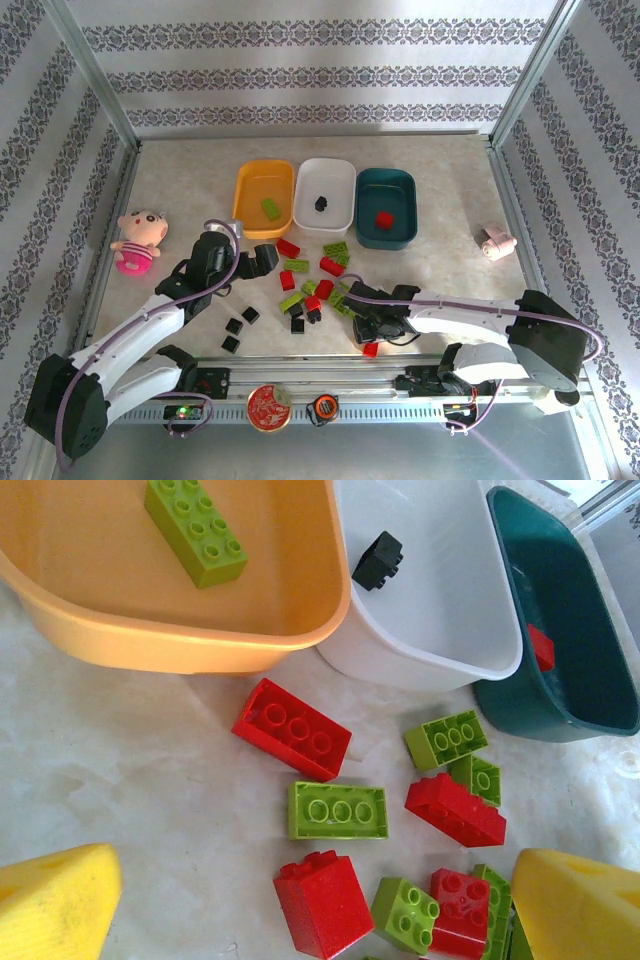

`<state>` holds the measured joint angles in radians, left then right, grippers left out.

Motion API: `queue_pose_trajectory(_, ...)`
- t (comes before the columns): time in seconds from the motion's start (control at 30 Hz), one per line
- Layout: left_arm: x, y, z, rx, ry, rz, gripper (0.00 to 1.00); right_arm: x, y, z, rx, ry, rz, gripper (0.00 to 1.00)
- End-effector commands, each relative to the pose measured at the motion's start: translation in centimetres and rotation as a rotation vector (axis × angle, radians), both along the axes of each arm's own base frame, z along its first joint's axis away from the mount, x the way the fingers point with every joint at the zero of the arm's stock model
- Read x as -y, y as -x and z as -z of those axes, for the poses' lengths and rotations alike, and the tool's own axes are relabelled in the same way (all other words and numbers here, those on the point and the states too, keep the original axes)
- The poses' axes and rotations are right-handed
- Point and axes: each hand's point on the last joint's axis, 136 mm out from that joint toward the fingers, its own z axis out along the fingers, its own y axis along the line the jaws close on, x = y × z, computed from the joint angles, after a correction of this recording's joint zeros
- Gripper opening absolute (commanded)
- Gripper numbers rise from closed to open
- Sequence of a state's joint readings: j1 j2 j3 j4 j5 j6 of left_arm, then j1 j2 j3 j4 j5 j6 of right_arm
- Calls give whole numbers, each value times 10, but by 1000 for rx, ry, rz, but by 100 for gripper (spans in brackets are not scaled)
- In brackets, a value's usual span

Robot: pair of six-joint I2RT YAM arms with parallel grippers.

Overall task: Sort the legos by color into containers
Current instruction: Pick up the lego from the bottom-center of the table.

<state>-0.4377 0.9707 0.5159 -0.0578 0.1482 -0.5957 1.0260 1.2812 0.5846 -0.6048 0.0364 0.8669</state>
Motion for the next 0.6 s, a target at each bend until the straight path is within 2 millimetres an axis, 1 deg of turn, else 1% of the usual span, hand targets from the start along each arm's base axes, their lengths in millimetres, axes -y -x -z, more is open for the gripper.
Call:
queue_pose_trajectory(0.0, -1, -1, -6, 28, -4, -7, 100, -14, -6, -10, 54, -75, -20, 43)
queue_pose_trajectory(0.13, -2, -2, -7, 31, -13, -9, 100, -11, -15, -24, 103, -89, -20, 38)
queue_pose_trajectory(0.23, -3, -2, -6, 28, -15, -15, 100, -6, -24, -35, 135, -94, -10, 38)
queue_pose_trajectory(0.27, -3, -2, -6, 27, -14, -16, 100, -4, -26, -38, 138, -94, -9, 42)
queue_pose_trajectory(0.33, -3, -1, -4, 22, -11, -15, 100, 0, -25, -39, 132, -81, -9, 56)
queue_pose_trajectory(0.37, -3, -1, -3, 20, -13, -16, 100, 1, -23, -37, 123, -77, -14, 62)
queue_pose_trajectory(0.43, -4, 0, -1, 17, -16, -18, 100, 2, -18, -29, 92, -67, -13, 72)
queue_pose_trajectory(0.5, -4, 0, 0, 14, -13, -21, 100, 2, -13, -21, 62, -65, -5, 74)
queue_pose_trajectory(0.57, -3, 0, -1, 16, -6, -21, 100, -6, -6, -14, 27, -94, -3, 76)
